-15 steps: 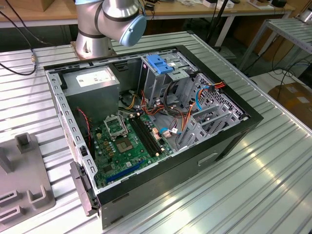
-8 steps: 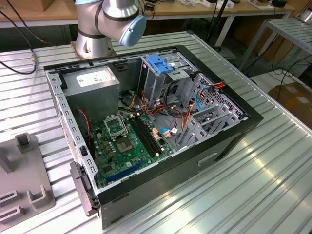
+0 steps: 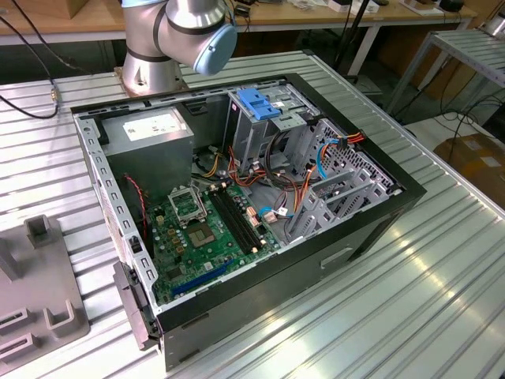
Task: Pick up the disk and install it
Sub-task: 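Pick up the disk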
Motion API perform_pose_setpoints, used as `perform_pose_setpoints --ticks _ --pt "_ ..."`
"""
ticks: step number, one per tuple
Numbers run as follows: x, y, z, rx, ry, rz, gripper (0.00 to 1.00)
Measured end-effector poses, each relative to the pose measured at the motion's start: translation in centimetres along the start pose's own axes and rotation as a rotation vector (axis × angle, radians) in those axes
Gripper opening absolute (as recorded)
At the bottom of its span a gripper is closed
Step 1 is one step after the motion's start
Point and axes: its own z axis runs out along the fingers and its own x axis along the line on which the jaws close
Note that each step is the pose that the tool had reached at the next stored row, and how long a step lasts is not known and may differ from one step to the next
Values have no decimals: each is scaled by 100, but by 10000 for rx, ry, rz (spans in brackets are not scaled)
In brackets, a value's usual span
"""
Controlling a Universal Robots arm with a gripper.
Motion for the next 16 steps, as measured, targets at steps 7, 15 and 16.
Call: perform_pose_setpoints --ticks 7,15,16 --pt "-2 1 -79 0 0 0 37" --pt "-3 3 -179 0 0 0 37" --pt "-4 3 -193 1 0 0 37"
